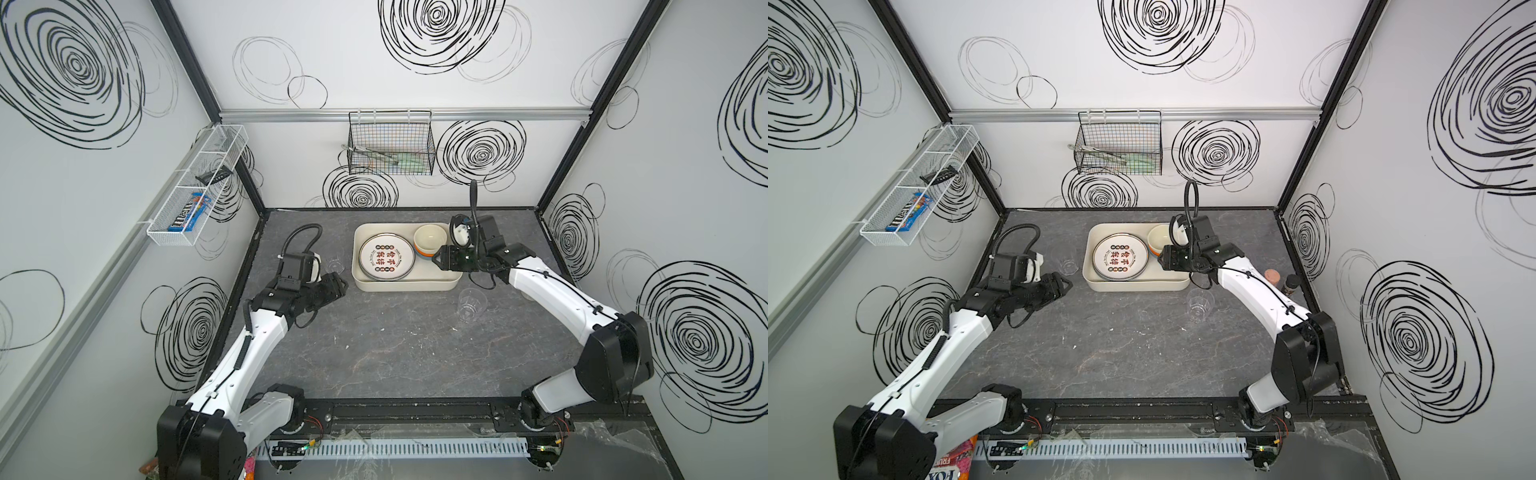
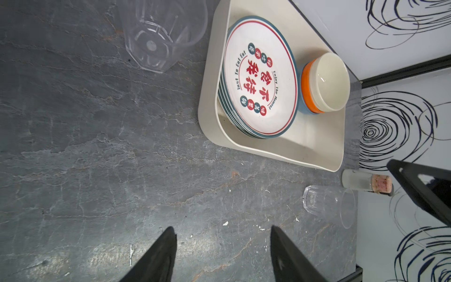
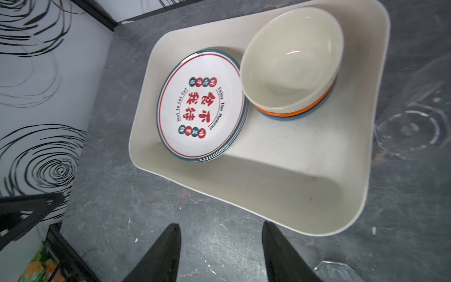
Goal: Place the mixed dishes into the plastic bin
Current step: 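Move the left gripper toward the clear plastic cup while the right withdraws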
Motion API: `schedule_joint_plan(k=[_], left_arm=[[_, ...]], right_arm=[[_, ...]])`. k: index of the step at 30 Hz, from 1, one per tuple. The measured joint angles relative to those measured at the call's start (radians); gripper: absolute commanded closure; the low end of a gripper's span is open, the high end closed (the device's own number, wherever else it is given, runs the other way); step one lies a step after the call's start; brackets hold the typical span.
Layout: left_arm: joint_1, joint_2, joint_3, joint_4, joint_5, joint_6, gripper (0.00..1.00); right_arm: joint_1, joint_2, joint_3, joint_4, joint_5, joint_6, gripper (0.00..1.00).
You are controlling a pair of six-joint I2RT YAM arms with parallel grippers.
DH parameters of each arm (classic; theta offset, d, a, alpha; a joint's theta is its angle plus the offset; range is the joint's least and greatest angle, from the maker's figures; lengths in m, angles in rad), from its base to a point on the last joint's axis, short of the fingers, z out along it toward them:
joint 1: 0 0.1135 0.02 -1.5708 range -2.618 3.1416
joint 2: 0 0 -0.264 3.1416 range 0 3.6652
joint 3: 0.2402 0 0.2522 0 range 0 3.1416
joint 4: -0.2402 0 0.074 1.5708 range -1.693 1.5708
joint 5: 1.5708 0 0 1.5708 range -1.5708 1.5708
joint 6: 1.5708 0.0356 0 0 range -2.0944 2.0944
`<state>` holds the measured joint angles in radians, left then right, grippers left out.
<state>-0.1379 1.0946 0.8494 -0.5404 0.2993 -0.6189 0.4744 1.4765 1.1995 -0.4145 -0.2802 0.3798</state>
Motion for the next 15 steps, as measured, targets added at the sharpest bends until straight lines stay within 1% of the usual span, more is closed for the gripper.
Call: schedule_joint_plan(k=[7, 15], left_arm=[[0.052, 0.082, 0.031, 0.025, -0.017, 0.009, 0.35], [0.126, 0.158, 0.065, 0.073, -0.041, 0.0, 0.34]], right_arm=[[0.055, -0.083, -0.103, 0.087, -0.095, 0.0, 0.33], [0.144, -0.135, -0.174, 0.162, -0.148, -0.004, 0.32]])
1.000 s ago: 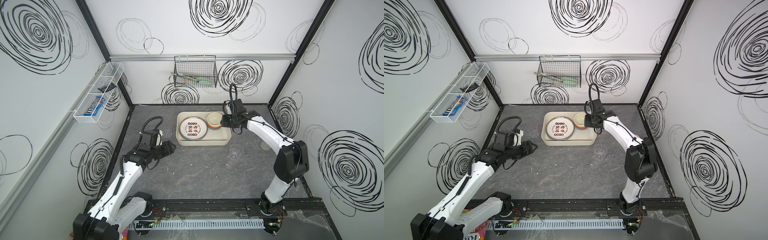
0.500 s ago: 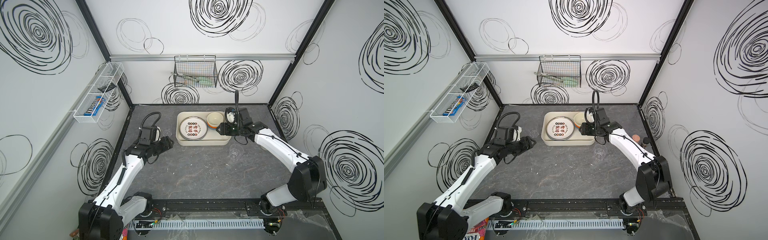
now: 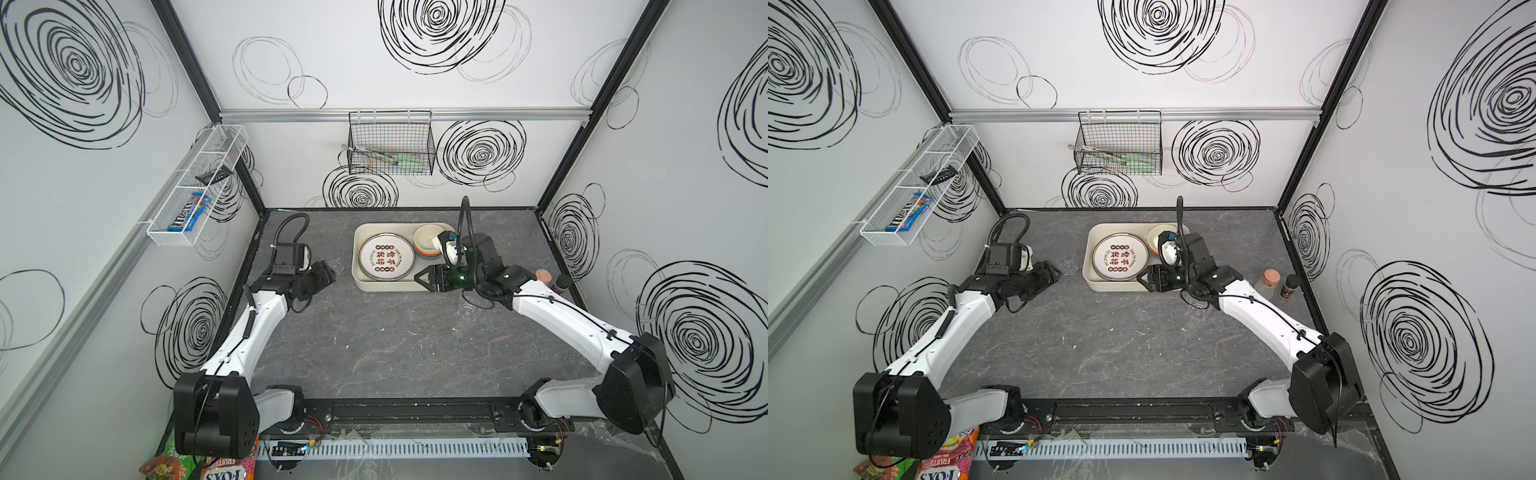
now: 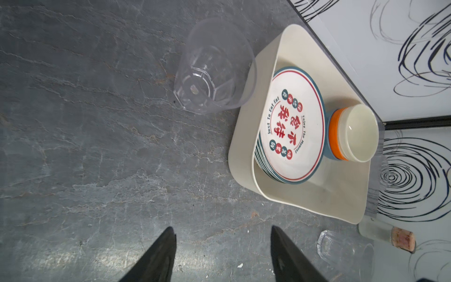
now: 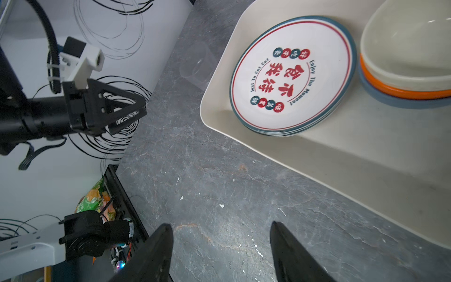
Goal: Place the mixed dishes into the plastic bin
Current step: 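Move the left gripper toward the clear plastic cup while the right withdraws, then close the left gripper on the clear plastic cup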
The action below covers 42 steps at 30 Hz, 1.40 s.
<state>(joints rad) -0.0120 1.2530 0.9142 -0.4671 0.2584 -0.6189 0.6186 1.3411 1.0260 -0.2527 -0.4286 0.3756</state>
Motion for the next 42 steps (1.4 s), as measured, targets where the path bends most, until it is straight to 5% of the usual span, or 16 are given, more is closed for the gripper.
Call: schedule_joint_plan(k=[22, 42], left_arm=[[0.074, 0.373, 0.186, 0.164, -0.095, -0.089, 0.36], [0.053, 0.549, 0.275, 0.179, -0.102, -0.09, 0.73]], right_arm=[[0.081, -0.082, -0.105, 0.034, 0.014, -0.015, 0.33], [0.052, -0.135, -0.177, 0.028, 0.033, -0.017, 0.33]])
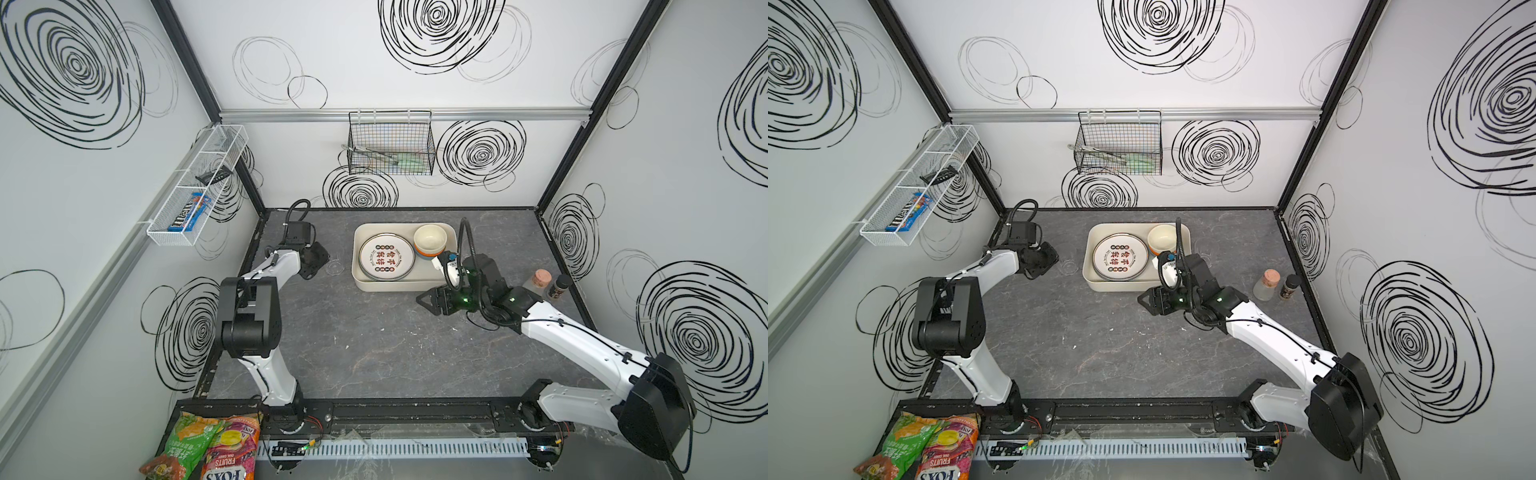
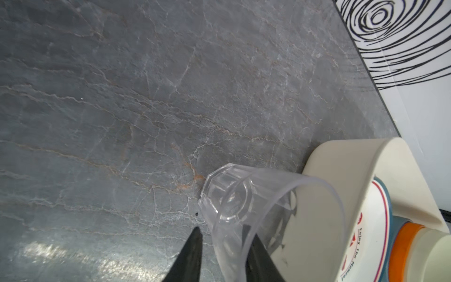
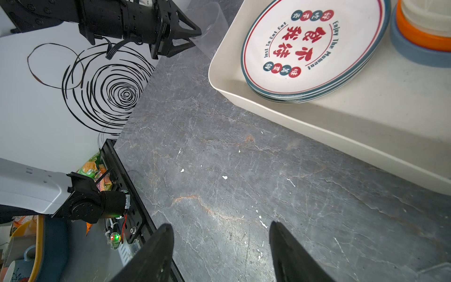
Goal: Place the mixed dishes into the plastic bin
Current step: 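Close the left gripper on the clear plastic cup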
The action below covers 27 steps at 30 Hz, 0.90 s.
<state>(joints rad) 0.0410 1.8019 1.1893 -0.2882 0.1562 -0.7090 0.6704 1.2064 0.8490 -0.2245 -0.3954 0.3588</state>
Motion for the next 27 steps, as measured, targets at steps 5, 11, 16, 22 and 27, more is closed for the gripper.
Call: schedule_joint_plan(k=[5, 11, 16, 22, 27], left_arm=[[0.0, 0.0, 0.0, -0.001, 0.002, 0.008, 0.81], [0.007, -0.006, -0.023, -0.002, 0.011, 0.014, 0.93], [0.018, -0.043, -0.057, -0.008, 0.018, 0.015, 0.96], [0.023, -0.16, -0.101, -0.019, 0.021, 0.018, 1.0], [0.023, -0.259, -0.123, -0.032, 0.026, 0.029, 1.0]], right_arm=[[-0.004, -0.002, -0.003, 0.0, 0.0, 0.0, 0.33], [-0.005, -0.006, -0.007, 0.0, 0.001, 0.003, 0.34], [-0.005, -0.006, -0.007, 0.0, 0.002, 0.011, 0.34], [-0.005, -0.006, -0.006, 0.0, 0.017, 0.019, 0.34], [-0.005, -0.005, 0.015, -0.005, 0.041, 0.024, 0.34]])
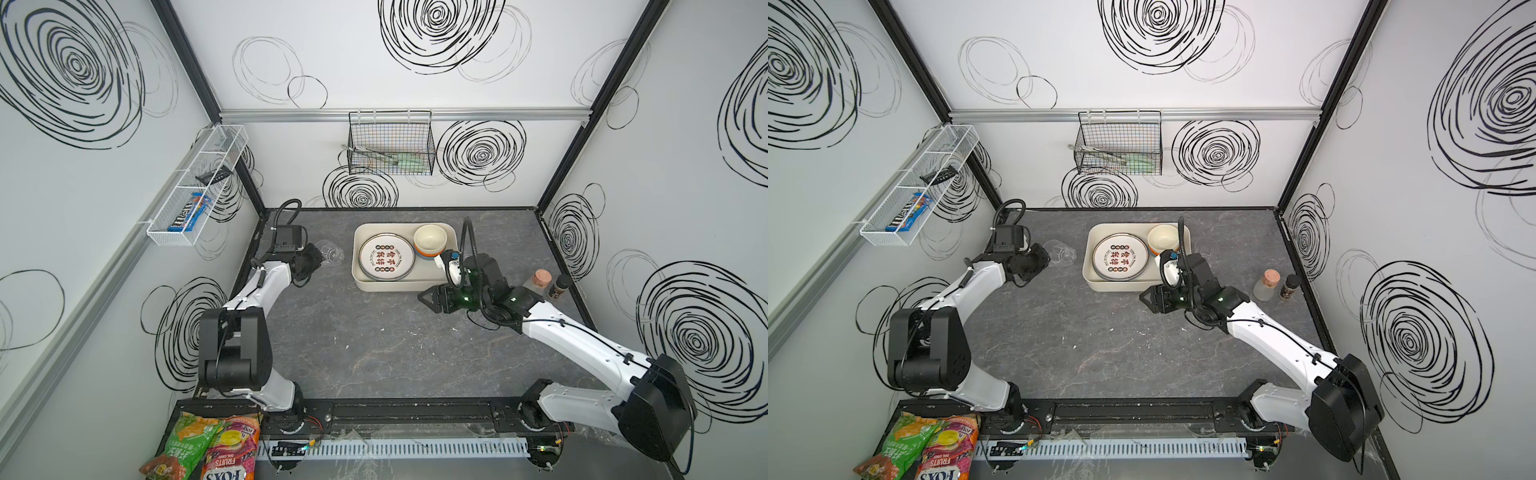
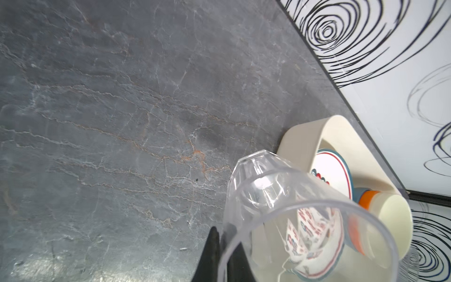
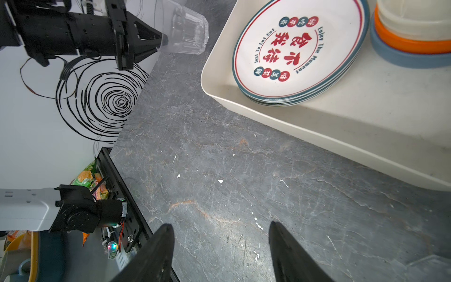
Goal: Place the mixed dishes into the plastic bin
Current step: 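Close the left gripper on the clear plastic cup, then lift the cup toward the right gripper while the right gripper approaches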
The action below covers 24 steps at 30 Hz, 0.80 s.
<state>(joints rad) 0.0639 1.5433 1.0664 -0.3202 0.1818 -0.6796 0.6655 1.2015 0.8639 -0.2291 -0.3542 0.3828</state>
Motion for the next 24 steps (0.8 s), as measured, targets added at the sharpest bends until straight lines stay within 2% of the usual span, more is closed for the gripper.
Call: schedule_joint_plan(k=[13, 16, 23, 24], left_arm=[[-0.042, -0.221, -0.081, -0.079, 0.025, 0.049, 0.98], [-0.085, -0.261, -0.094, -0.105, 0.027, 0.061, 0.98], [-0.246, -0.312, -0.098, -0.16, 0.023, 0.089, 0.98], [-0.269, -0.312, -0.098, -0.164, 0.023, 0.089, 0.94]], right_arm=[[0.0, 0.055, 0.173, -0.051, 0.063, 0.006, 0.36], [0.004, 0.087, 0.232, -0.075, 0.072, 0.006, 0.36], [0.053, 0.168, 0.356, -0.135, 0.098, 0.005, 0.38], [0.065, 0.179, 0.372, -0.146, 0.103, 0.005, 0.38]])
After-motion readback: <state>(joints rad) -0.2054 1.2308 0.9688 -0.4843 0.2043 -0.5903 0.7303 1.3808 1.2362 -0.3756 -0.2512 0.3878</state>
